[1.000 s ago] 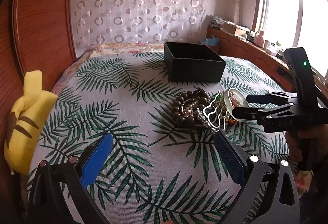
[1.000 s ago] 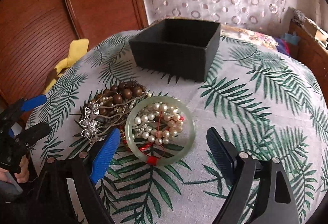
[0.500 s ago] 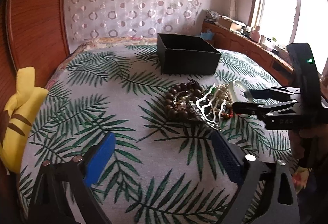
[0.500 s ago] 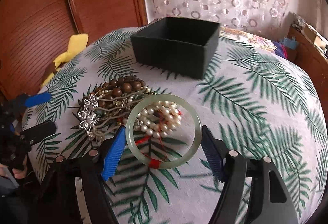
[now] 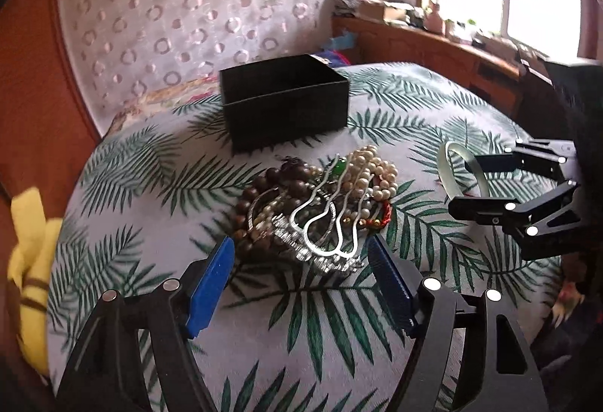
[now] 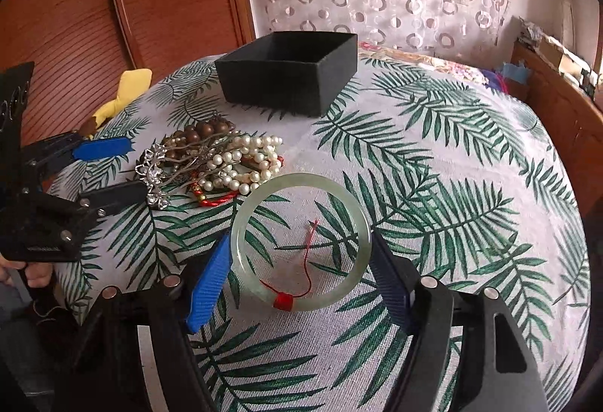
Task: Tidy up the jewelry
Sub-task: 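Grasp the silver hair comb with the left tool while the right tool holds the jade bangle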
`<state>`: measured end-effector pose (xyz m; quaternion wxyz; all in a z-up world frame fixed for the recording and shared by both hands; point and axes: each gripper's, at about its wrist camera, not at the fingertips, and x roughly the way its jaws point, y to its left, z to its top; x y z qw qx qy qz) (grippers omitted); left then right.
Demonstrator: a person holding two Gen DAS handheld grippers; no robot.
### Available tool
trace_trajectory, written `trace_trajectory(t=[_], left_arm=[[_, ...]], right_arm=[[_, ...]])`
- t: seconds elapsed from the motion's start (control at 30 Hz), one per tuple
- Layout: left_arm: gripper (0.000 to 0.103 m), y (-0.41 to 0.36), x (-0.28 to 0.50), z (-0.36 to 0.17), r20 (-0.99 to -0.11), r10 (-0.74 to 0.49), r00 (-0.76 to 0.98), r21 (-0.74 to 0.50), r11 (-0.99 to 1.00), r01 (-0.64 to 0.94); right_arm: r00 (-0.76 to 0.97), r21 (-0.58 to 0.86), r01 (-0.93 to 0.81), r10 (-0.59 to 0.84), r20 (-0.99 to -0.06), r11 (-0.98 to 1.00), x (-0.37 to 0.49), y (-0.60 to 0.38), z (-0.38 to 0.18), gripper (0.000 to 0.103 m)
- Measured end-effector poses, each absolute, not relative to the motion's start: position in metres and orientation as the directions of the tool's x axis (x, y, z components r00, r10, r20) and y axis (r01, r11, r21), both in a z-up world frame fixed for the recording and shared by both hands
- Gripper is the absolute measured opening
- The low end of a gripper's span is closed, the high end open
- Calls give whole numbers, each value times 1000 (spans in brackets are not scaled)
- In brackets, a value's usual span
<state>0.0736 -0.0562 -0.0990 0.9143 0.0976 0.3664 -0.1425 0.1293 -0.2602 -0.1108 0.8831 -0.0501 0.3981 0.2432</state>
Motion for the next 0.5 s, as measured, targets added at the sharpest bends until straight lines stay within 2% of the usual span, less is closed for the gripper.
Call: trace_trajectory(t=[0.5], left_arm=[[71,-71,95,-110,-747,-116,654,202,898,390]], right_arm=[[586,128,-448,399,-705,885,127,-264,-111,74]])
